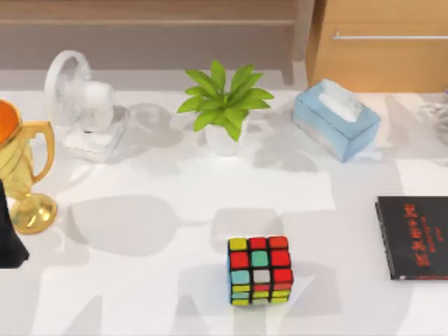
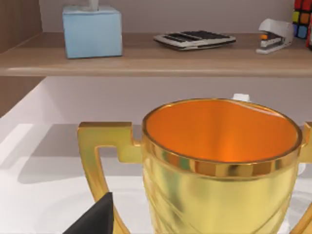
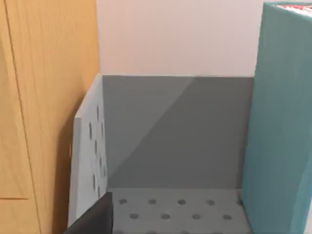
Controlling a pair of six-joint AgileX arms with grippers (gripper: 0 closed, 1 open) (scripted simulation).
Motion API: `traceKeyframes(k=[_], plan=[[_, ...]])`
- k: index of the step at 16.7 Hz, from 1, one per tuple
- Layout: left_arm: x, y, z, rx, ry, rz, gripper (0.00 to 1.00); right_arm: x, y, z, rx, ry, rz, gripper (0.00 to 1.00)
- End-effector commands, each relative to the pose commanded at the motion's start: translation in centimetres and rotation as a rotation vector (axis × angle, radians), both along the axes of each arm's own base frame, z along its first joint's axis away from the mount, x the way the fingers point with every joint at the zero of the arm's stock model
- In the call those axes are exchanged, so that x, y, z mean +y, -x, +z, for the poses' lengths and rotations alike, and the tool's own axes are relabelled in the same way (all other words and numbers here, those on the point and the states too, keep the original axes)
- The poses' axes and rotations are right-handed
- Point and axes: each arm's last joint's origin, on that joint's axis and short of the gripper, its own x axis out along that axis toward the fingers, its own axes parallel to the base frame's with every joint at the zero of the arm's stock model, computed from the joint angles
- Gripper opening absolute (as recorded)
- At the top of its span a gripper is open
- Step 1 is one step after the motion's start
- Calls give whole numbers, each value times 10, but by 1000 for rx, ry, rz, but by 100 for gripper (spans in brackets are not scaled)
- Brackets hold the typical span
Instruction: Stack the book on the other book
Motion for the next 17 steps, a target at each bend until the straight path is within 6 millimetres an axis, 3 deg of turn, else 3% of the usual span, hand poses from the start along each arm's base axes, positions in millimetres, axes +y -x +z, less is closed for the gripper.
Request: traceKeyframes(k=[3,6,13,17], plan=[[0,0,0,0,0,0,100,-36,-38,-26,-1,1,1,100],[0,0,0,0,0,0,100,-58,-55,-43,-9,5,1,100],[0,0,0,0,0,0,100,-60,-59,-47,-8,4,4,100],[0,0,0,0,0,0,100,-62,-74,-46,-11,6,1,100]])
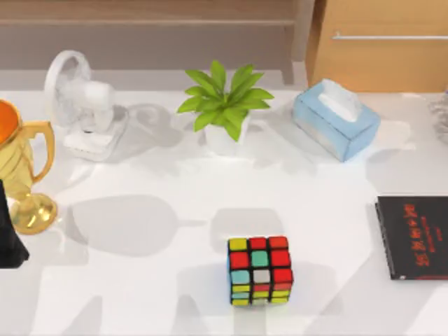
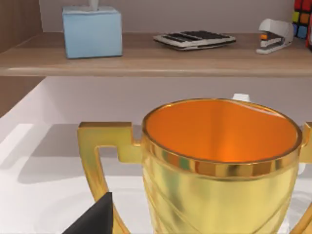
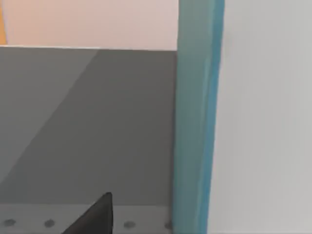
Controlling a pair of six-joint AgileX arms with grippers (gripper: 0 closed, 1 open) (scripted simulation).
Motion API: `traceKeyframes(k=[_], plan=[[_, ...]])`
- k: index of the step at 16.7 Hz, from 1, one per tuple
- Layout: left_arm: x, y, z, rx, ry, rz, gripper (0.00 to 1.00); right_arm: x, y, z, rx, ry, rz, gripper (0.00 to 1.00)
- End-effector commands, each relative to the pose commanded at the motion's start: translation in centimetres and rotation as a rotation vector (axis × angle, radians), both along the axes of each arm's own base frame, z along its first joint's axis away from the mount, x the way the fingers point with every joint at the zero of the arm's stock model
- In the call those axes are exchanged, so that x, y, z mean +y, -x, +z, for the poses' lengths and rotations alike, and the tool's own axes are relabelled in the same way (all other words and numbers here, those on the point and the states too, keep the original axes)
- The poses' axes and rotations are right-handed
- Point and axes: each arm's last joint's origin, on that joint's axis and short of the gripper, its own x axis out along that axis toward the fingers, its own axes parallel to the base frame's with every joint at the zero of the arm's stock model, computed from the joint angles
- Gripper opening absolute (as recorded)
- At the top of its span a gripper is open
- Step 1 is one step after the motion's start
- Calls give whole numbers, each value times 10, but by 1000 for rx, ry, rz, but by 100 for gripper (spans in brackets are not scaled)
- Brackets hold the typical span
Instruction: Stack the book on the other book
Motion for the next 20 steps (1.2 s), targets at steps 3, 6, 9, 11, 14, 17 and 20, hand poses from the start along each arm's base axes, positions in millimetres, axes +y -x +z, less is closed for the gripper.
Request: traceKeyframes(k=[3,6,9,11,14,17,20], plan=[[0,0,0,0,0,0,100,0,-12,0,0,0,0,100],[0,0,0,0,0,0,100,0,-14,0,0,0,0,100],[0,0,0,0,0,0,100,0,-14,0,0,0,0,85],[0,0,0,0,0,0,100,0,-14,0,0,0,0,70],[0,0,0,0,0,0,100,0,-14,0,0,0,0,47],[0,0,0,0,0,0,100,0,-14,0,0,0,0,25],[0,0,0,0,0,0,100,0,-14,0,0,0,0,2]])
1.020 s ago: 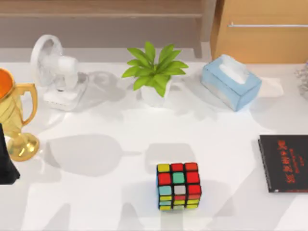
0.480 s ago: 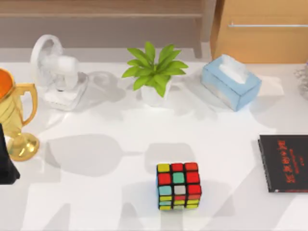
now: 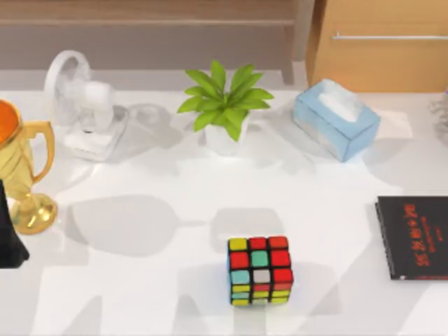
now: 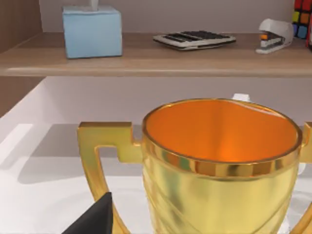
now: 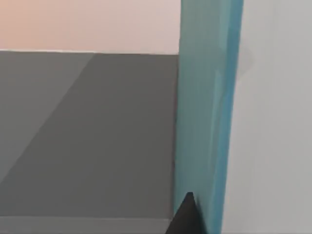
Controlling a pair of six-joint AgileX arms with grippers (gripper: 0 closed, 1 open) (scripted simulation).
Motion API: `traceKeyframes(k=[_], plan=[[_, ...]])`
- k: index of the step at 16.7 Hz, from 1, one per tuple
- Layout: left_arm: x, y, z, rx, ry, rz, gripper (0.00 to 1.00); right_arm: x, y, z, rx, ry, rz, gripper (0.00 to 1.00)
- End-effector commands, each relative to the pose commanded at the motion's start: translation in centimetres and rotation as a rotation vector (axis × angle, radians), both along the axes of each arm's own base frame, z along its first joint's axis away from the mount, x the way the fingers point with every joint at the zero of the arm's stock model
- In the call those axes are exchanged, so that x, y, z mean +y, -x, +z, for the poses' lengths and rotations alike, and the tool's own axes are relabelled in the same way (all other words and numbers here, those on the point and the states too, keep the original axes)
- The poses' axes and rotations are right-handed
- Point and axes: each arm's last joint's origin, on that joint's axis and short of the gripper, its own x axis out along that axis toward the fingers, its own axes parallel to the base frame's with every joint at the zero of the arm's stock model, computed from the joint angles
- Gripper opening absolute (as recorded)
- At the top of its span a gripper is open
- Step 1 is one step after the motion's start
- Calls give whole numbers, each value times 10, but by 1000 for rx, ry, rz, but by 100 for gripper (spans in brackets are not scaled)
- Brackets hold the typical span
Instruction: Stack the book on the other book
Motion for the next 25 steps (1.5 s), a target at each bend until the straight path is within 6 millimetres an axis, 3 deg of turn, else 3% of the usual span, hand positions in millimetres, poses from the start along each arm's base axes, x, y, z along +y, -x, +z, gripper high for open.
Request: traceKeyframes(k=[20,23,25], plan=[[0,0,0,0,0,0,100,1,11,13,-5,-6,-5,0],[0,0,0,0,0,0,100,6,29,30,-18,-56,-65,0],[0,0,0,0,0,0,100,14,51,47,-32,-124,-129,0]])
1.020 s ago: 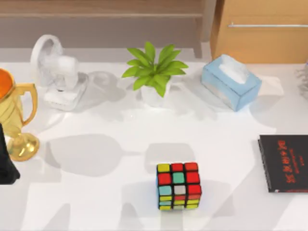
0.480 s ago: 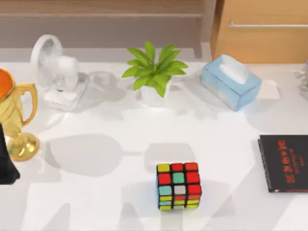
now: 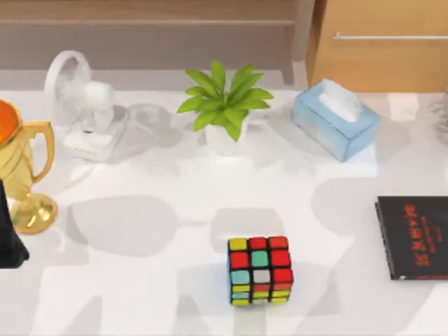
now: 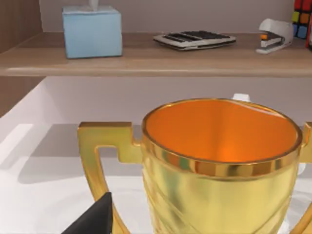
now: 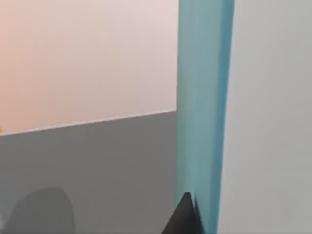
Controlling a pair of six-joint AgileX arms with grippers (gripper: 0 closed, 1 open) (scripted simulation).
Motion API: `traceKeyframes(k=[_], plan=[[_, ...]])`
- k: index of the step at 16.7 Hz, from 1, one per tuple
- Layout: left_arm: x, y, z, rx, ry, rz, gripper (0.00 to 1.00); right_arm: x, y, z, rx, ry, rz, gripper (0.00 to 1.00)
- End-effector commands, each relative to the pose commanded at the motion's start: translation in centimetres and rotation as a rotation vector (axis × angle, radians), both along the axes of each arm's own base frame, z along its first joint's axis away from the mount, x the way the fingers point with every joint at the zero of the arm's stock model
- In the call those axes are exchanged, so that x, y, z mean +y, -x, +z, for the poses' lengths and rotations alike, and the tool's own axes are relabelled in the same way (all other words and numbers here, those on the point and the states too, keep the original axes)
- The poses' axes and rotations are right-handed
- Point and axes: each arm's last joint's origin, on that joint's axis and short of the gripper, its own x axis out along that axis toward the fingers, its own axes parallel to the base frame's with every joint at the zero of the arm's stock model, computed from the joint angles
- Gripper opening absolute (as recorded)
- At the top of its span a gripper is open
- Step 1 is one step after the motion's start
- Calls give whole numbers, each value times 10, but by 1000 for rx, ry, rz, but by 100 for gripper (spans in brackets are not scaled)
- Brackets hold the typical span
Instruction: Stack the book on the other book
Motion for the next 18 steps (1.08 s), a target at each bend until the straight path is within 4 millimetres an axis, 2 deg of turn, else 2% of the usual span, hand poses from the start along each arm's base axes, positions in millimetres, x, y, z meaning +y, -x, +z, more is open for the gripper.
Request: traceKeyframes(k=[4,8,11,15,18], plan=[[0,0,0,0,0,0,100,29,57,19,-33,-220,-144,0],[0,0,0,0,0,0,100,74,117,7,-59,-516,-257,0],[0,0,0,0,0,0,100,113,159,-22,-53,-758,-294,0],[0,0,0,0,0,0,100,160,206,-76,16,-1055,-302,0],[0,0,0,0,0,0,100,185,235,-117,106,-1229,-294,0]])
